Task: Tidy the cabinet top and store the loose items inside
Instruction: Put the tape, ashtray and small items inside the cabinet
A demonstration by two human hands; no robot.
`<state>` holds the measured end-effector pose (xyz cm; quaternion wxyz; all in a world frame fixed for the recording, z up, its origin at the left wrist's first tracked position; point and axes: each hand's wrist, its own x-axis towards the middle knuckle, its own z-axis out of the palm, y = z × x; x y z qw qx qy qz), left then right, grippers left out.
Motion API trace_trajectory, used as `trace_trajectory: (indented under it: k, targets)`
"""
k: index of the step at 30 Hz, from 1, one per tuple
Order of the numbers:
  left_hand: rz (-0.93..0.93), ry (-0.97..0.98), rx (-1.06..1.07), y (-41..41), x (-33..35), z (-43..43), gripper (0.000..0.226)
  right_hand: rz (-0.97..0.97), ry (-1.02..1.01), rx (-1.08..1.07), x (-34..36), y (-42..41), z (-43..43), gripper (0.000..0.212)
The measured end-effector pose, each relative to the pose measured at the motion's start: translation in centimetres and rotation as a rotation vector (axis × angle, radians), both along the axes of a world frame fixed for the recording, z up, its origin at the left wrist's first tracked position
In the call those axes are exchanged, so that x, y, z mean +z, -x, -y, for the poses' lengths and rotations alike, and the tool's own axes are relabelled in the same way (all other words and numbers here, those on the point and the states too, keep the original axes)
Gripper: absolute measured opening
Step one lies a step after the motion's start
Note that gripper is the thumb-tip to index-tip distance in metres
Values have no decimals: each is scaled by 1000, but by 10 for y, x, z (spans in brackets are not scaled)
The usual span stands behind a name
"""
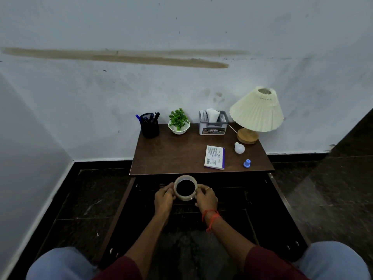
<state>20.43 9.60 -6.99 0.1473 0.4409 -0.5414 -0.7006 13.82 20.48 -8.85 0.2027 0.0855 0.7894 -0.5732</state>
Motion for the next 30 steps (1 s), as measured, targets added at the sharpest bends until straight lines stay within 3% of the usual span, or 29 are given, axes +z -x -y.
trace_trajectory:
  k: [14, 21, 24, 27, 30]
  targets:
    - [102, -78, 28, 40, -57, 25, 33, 116, -60, 38, -62, 36, 26, 15]
    - [130, -118, 57, 78, -95, 43, 26, 163, -122, 5, -149, 81, 44, 49]
    - [111, -134, 83, 91, -107, 49, 28, 189, -141, 18, -152, 88, 49, 45]
    - [125, -138, 126, 101, -125, 54, 35, 211, -117, 19, -172, 98, 54, 49]
    - [153, -143, 106, 108, -130, 56, 62, 228, -110, 23, -136, 96, 61, 59]
